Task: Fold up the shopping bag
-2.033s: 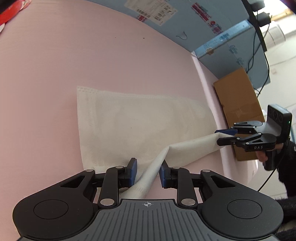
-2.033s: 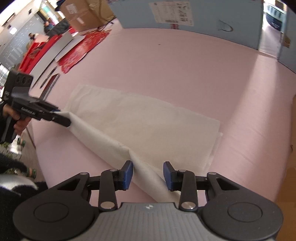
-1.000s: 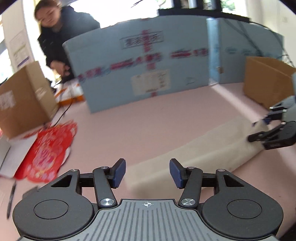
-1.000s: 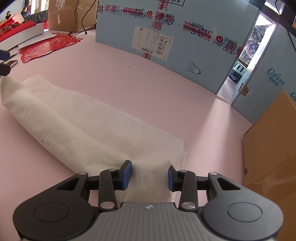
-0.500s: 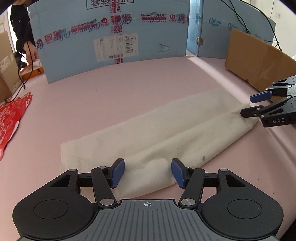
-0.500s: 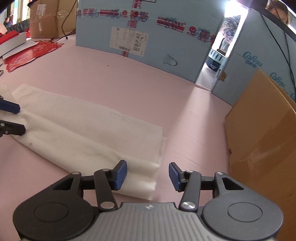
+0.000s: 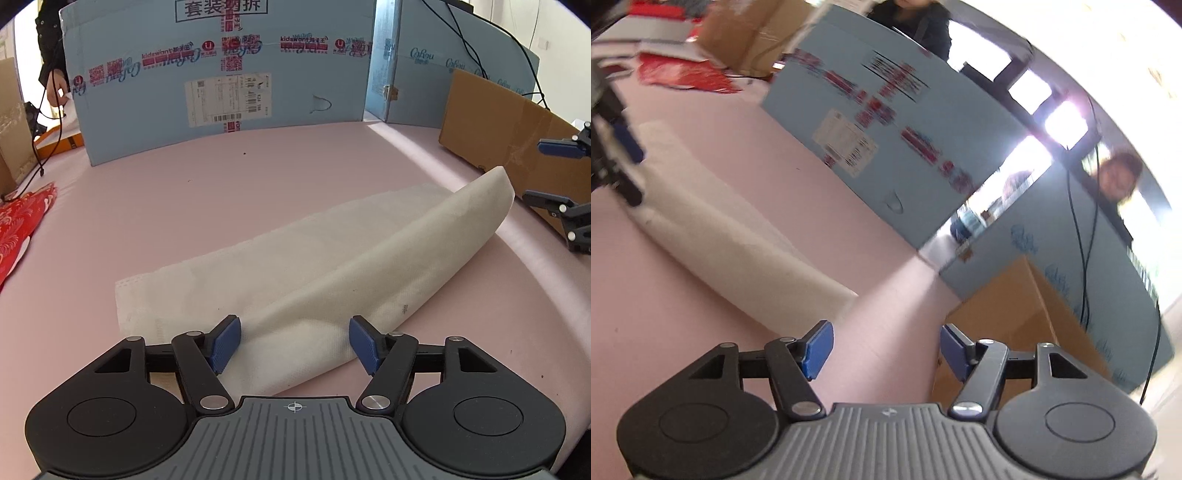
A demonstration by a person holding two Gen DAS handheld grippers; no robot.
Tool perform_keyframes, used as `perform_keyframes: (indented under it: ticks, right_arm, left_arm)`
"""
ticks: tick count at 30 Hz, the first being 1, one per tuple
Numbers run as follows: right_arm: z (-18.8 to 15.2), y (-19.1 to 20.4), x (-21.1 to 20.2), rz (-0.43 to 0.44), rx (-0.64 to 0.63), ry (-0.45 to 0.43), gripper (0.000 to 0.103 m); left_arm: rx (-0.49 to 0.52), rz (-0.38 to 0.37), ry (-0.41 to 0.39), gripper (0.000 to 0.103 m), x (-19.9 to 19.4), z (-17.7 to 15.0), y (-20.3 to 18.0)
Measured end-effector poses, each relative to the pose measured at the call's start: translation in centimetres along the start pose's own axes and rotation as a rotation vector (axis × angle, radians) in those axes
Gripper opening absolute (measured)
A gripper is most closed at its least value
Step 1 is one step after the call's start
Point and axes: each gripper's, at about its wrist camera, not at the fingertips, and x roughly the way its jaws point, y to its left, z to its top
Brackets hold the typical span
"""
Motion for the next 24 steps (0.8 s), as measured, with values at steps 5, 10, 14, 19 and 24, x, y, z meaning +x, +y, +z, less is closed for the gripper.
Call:
perform_keyframes:
  ticks: [5, 10, 14, 19, 24]
  right_arm:
    - [1.3, 4.6, -0.9, 0.215, -0.351, -0.161, 0.064]
    - [2.9, 5.0, 2.4, 0.39, -0.481, -0.103, 0.052]
    - [4.5, 2.6, 4.8, 0.553, -0.385, -0.005, 0.05]
    - [5.9, -0.4, 8.3, 0.762, -0.189, 0.152, 0.046]
    - [6.4, -2.2, 10.7, 0.882, -0.081, 0.234, 0.046]
  left_arm:
    - [0.007, -0.002, 0.001, 0.066, 0.0, -0.1, 0.0]
    - [0.018, -0.023, 0.005, 0.066, 0.0, -0.2, 0.3]
    - [0.024, -0.063, 0.013, 0.067, -0.1, -0.1, 1.0]
    - [0.288, -0.046, -0.014, 0.067, -1.4, 0.1, -0.4]
    - [0.552, -0.056, 0.023, 0.069, -1.0, -0.7, -1.2]
